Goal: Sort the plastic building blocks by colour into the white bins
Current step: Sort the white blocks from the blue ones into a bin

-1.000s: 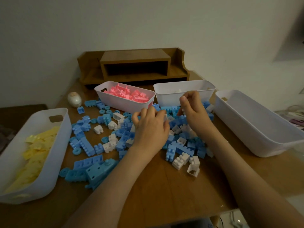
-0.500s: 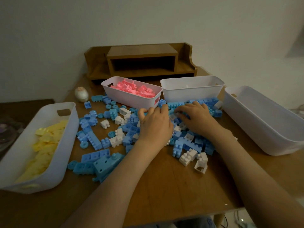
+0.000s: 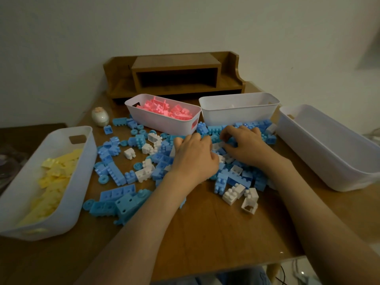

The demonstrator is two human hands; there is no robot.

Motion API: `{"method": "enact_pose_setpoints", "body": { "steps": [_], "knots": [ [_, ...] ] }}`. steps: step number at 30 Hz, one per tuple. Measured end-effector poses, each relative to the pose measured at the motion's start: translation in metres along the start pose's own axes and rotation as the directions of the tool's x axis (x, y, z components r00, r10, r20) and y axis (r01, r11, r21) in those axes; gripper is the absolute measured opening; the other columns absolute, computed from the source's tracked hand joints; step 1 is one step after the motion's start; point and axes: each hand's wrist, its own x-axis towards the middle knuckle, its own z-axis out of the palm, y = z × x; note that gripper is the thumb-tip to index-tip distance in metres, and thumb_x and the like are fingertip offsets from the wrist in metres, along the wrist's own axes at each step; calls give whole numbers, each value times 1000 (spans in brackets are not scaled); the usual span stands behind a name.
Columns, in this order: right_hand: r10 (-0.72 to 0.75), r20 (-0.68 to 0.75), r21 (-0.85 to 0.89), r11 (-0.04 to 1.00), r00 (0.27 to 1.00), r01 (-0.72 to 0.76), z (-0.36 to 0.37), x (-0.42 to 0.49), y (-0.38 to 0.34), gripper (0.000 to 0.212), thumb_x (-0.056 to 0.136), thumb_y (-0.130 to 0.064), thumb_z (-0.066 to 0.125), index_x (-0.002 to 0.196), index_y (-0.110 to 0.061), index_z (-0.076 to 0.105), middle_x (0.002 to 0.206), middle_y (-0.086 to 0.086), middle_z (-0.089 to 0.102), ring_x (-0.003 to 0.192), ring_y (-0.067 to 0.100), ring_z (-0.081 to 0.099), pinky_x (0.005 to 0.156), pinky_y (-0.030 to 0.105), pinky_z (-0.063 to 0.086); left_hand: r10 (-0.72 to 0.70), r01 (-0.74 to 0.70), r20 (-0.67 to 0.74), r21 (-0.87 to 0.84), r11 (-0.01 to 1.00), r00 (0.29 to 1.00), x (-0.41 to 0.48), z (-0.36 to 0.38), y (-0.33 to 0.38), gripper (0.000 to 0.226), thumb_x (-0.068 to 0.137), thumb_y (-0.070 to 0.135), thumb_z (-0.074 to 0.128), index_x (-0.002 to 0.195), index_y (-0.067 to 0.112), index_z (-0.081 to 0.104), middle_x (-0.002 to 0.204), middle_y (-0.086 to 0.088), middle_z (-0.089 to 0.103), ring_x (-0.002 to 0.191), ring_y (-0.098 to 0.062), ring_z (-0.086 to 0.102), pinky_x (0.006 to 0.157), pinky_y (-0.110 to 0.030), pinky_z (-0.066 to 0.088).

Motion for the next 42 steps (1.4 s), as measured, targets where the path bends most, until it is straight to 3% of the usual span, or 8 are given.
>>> {"method": "enact_pose_setpoints", "body": {
  "steps": [4, 8, 13, 17, 23, 27, 35, 42],
  "knots": [
    [25, 27, -46, 999, 999, -24, -2, 0, -2, 29, 87, -22, 52, 115, -29, 55, 102, -8, 42, 109, 18, 40, 86, 34, 20, 22, -22, 3, 24, 999, 1000, 0, 1, 0, 22, 94, 32, 42, 110, 20, 51, 106, -1, 49, 106, -19, 44, 88, -35, 22],
    [45, 79, -105, 994, 996, -36, -5, 0, -4, 34, 89, -23, 49, 122, -30, 55, 111, -1, 41, 112, 20, 34, 93, 36, 21, 8, -10, 25, 50, 999, 1000, 2, 2, 1, 26, 96, 32, 40, 116, 19, 51, 112, -1, 51, 110, -19, 45, 91, -36, 24],
    [13, 73, -13, 1000, 997, -13, -7, -3, -4, 21, 86, -17, 50, 99, -33, 50, 84, -17, 38, 101, 14, 38, 86, 33, 19, -35, 31, 57, 69, 997, 998, 1, -3, 1, 31, 97, 30, 38, 120, 16, 52, 118, -2, 55, 112, -21, 48, 94, -39, 25],
    [-2, 66, 2, 1000, 998, 2, -7, -2, -4, 20, 87, -20, 52, 103, -33, 50, 96, -13, 49, 98, 10, 38, 82, 31, 17, 2, -11, 133, 70, 998, 991, 1, -4, 0, 40, 92, 29, 43, 130, 17, 46, 125, -3, 51, 117, -22, 45, 96, -40, 23],
    [5, 76, -95, 995, 997, 2, -5, -1, -4, 30, 92, -36, 50, 121, -32, 55, 107, -6, 46, 113, 16, 34, 89, 34, 18, 132, -134, 159, 2, 991, 979, -1, -4, 0, 32, 87, 27, 46, 119, 21, 47, 110, 0, 53, 106, -21, 47, 89, -38, 24],
    [11, 64, -90, 996, 998, -6, -4, -1, -5, 28, 91, -36, 52, 118, -30, 56, 110, -4, 47, 115, 18, 34, 92, 35, 20, 169, -169, 121, -11, 986, 978, -1, -2, -1, 22, 91, 30, 44, 110, 22, 53, 101, 1, 52, 102, -19, 47, 85, -36, 22],
    [6, 70, 21, 1000, 998, -8, -7, -2, -4, 20, 87, -35, 57, 100, -24, 49, 95, -5, 48, 98, 14, 41, 93, 36, 24, 159, -156, 113, -37, 987, 981, 2, 4, -5, 23, 96, 41, 44, 110, 25, 53, 96, 7, 45, 105, -17, 46, 81, -34, 17],
    [-62, -105, 123, 990, 993, 75, -3, -1, -3, 18, 86, -24, 60, 98, -10, 57, 91, 2, 49, 86, 14, 41, 81, 33, 39, 164, -166, 62, 24, 986, 984, 7, 9, -5, 23, 97, 44, 42, 100, 24, 52, 93, 8, 44, 105, -16, 46, 75, -32, 14]
  ]
}}
